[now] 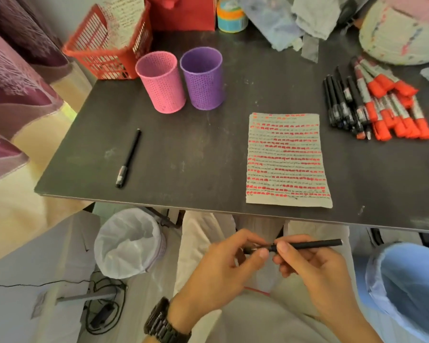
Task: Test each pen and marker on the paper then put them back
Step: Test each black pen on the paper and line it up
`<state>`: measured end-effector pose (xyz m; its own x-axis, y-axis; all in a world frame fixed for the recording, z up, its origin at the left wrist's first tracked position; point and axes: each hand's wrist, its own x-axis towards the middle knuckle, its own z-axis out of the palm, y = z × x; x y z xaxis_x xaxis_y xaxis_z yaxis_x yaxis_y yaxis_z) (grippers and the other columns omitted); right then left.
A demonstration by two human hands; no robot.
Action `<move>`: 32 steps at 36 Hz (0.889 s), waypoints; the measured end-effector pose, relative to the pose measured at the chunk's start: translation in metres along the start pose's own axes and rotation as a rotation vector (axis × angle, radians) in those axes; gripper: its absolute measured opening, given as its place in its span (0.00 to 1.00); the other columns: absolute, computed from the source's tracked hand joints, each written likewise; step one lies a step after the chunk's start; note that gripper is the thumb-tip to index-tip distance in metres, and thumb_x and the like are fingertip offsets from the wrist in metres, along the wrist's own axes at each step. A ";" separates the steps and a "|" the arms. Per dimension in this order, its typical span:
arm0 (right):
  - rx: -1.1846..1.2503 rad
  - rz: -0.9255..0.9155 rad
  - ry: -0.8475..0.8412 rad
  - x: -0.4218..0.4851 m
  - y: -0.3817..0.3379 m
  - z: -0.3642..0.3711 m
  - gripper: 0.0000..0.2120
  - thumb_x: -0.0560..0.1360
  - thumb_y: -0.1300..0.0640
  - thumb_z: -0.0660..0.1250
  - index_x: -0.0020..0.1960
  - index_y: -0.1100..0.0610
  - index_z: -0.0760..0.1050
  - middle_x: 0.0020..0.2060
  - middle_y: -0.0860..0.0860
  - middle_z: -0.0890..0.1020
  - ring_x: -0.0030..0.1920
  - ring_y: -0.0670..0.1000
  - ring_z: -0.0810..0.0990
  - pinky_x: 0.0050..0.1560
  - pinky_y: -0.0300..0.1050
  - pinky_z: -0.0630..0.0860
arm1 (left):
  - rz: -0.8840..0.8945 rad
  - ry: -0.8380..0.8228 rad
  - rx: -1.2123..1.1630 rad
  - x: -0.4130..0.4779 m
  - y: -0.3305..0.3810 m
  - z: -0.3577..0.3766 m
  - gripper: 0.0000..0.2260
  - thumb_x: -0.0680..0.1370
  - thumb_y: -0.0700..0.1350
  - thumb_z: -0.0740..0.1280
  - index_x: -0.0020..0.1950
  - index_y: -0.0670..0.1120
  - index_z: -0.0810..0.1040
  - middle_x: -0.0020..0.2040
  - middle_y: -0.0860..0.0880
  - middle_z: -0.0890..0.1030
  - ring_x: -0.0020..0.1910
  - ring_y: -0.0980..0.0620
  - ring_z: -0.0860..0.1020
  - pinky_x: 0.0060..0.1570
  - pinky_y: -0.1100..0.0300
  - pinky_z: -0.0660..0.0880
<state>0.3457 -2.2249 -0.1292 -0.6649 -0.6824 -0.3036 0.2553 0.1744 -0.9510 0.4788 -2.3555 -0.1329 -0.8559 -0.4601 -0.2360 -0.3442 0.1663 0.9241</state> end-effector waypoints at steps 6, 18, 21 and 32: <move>-0.036 -0.086 -0.127 0.016 -0.027 0.022 0.07 0.66 0.52 0.73 0.43 0.51 0.85 0.35 0.58 0.86 0.36 0.52 0.85 0.36 0.37 0.80 | 0.212 0.240 0.431 -0.010 0.012 -0.035 0.10 0.80 0.58 0.66 0.60 0.60 0.81 0.54 0.62 0.77 0.53 0.61 0.76 0.51 0.68 0.73; -0.453 -0.519 -0.215 0.061 -0.055 0.086 0.10 0.71 0.44 0.68 0.52 0.38 0.78 0.49 0.34 0.82 0.49 0.41 0.82 0.44 0.31 0.78 | 0.017 1.058 0.334 -0.021 0.004 -0.157 0.06 0.77 0.52 0.70 0.52 0.61 0.84 0.47 0.61 0.80 0.48 0.63 0.79 0.42 0.75 0.71; -0.655 -0.633 -0.208 0.073 -0.051 0.100 0.12 0.74 0.44 0.68 0.57 0.37 0.75 0.55 0.31 0.77 0.56 0.39 0.77 0.50 0.27 0.74 | -0.144 1.146 0.353 -0.018 -0.015 -0.185 0.07 0.79 0.52 0.69 0.55 0.57 0.85 0.48 0.61 0.79 0.45 0.62 0.79 0.40 0.70 0.71; -0.972 -0.710 -0.245 0.110 -0.023 0.139 0.19 0.75 0.44 0.70 0.64 0.46 0.75 0.68 0.42 0.72 0.67 0.45 0.69 0.57 0.39 0.76 | -0.451 1.109 0.764 -0.001 -0.039 -0.204 0.12 0.81 0.57 0.64 0.60 0.60 0.84 0.55 0.56 0.82 0.51 0.49 0.77 0.49 0.53 0.73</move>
<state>0.3644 -2.4028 -0.1322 -0.2664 -0.9387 0.2187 -0.8089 0.0944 -0.5803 0.5721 -2.5392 -0.1069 0.0004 -0.9750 0.2220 -0.9282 0.0822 0.3630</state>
